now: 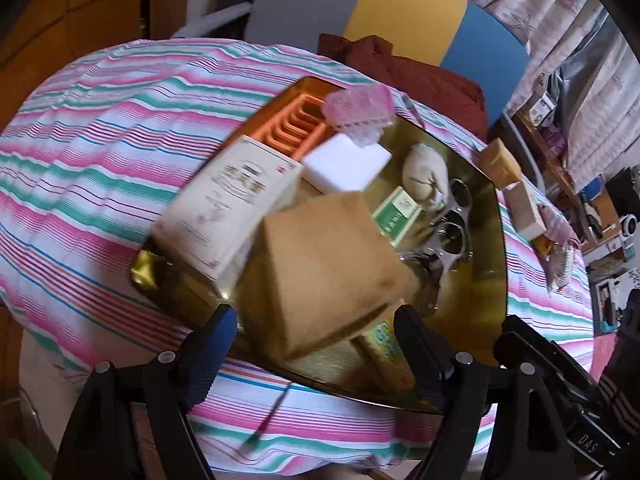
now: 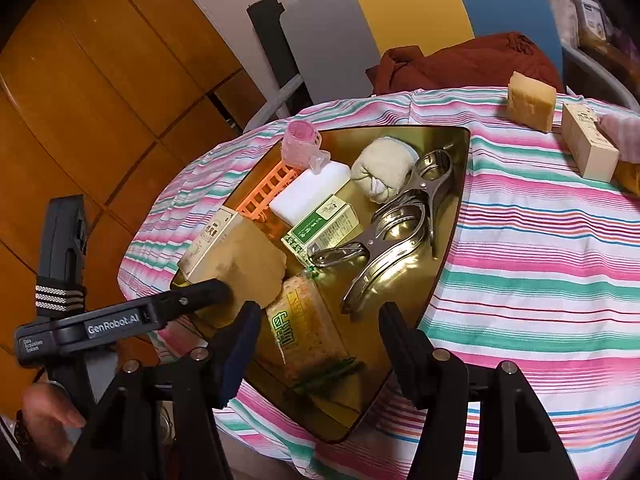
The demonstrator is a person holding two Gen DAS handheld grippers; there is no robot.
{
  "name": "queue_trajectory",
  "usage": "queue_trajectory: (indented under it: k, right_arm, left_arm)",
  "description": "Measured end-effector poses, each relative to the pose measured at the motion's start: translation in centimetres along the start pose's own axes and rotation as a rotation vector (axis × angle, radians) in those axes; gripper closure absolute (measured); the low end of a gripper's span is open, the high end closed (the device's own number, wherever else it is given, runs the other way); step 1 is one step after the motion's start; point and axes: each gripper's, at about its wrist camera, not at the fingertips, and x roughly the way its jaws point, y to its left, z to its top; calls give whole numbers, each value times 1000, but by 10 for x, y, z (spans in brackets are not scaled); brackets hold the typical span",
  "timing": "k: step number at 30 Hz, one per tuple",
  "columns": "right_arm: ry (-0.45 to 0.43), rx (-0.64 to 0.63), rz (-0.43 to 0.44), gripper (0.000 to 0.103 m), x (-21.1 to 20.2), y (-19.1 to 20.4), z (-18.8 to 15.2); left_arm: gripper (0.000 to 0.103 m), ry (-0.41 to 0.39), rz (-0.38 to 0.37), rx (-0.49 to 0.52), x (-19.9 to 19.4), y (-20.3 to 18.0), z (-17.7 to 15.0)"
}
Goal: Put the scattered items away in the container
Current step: 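Lower the sponge and crackers into the gold tray and open both tools, then move both tools back toward the snack bag and yellow fuzzy item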
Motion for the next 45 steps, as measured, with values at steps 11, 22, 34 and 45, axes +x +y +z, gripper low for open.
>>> queue_trajectory:
  k: [11,22,34,45]
  right_arm:
    - [-17,20,5,40,-5,-8,0]
    - [-63,73,12,39,-18,-25,0]
    - [-118,172,-37,37,-39,-69,-5]
    - [-212,341,-198,35,-81,-160,-14]
  left_arm:
    - [27,-19,145,30,10,4,3]
    - [26,-91,65,-87,-9,1,-3]
    - [26,-88,-56,-12,-3,-57,-4]
    - [26,-85,-147,253,6,-164,-7]
